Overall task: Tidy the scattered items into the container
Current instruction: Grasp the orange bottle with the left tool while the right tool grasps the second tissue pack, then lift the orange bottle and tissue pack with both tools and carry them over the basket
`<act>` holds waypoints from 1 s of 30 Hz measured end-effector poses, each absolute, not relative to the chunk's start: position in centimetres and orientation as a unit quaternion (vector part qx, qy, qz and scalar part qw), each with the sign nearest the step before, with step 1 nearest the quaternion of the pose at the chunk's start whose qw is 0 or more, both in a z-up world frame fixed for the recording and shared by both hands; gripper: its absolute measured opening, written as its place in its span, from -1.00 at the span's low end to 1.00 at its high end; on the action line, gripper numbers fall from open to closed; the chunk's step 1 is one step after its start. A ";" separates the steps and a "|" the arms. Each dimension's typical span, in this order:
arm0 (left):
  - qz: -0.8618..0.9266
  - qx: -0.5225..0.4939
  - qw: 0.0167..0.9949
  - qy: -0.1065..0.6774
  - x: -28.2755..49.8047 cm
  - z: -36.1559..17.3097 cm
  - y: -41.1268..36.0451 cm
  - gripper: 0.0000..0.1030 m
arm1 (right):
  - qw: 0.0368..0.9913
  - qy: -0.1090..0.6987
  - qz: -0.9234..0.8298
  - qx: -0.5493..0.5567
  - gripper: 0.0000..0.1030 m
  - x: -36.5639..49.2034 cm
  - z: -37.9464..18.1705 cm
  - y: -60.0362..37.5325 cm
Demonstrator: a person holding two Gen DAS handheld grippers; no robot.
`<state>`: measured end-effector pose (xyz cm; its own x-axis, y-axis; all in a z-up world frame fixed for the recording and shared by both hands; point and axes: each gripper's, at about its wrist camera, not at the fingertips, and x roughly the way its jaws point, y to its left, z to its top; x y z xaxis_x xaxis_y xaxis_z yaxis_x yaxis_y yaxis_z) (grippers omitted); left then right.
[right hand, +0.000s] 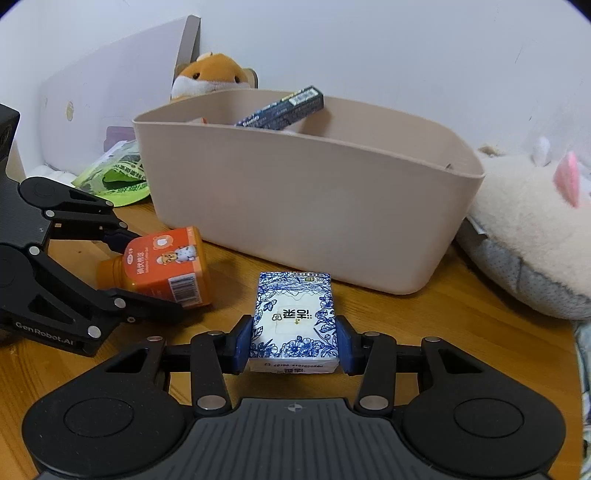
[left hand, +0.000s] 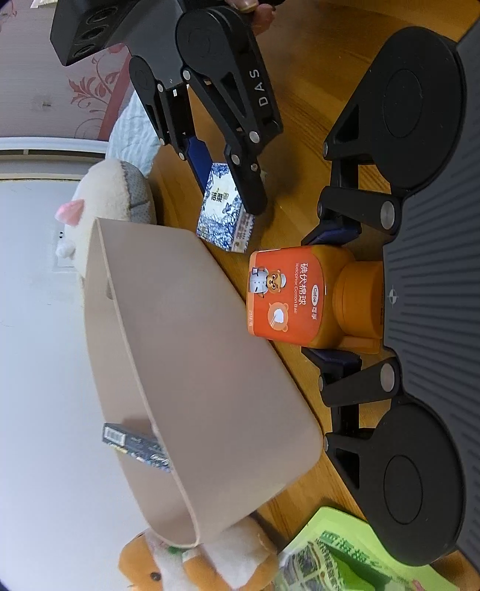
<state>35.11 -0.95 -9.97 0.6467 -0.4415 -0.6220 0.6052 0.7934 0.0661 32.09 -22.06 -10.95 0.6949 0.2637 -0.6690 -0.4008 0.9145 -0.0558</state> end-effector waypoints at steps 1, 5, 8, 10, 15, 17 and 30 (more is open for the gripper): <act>-0.292 0.136 0.898 0.300 34.8 -9.7 -0.9 0.06 | 0.916 0.344 0.180 -0.100 -0.17 31.9 -10.7 -22.1; -0.288 0.142 0.902 0.288 33.6 -8.5 -0.6 0.06 | 0.921 0.335 0.170 -0.102 -0.17 30.7 -9.7 -22.5; -0.282 0.146 0.907 0.278 32.6 -7.6 -0.2 0.06 | 0.924 0.327 0.166 -0.105 -0.17 29.7 -8.8 -22.9; -0.276 0.148 0.910 0.271 32.0 -6.8 0.1 0.06 | 0.926 0.321 0.165 -0.109 -0.17 29.0 -8.2 -23.1; -0.259 0.149 0.922 0.247 31.0 -4.6 0.9 0.06 | 0.933 0.302 0.155 -0.118 -0.17 27.7 -6.2 -23.7; -0.254 0.146 0.926 0.237 30.8 -3.5 1.2 0.06 | 0.937 0.294 0.144 -0.119 -0.17 27.5 -5.3 -24.0; -0.222 0.137 0.947 0.189 32.5 2.3 1.0 0.06 | 0.954 0.246 0.122 -0.123 -0.16 29.1 0.6 -24.8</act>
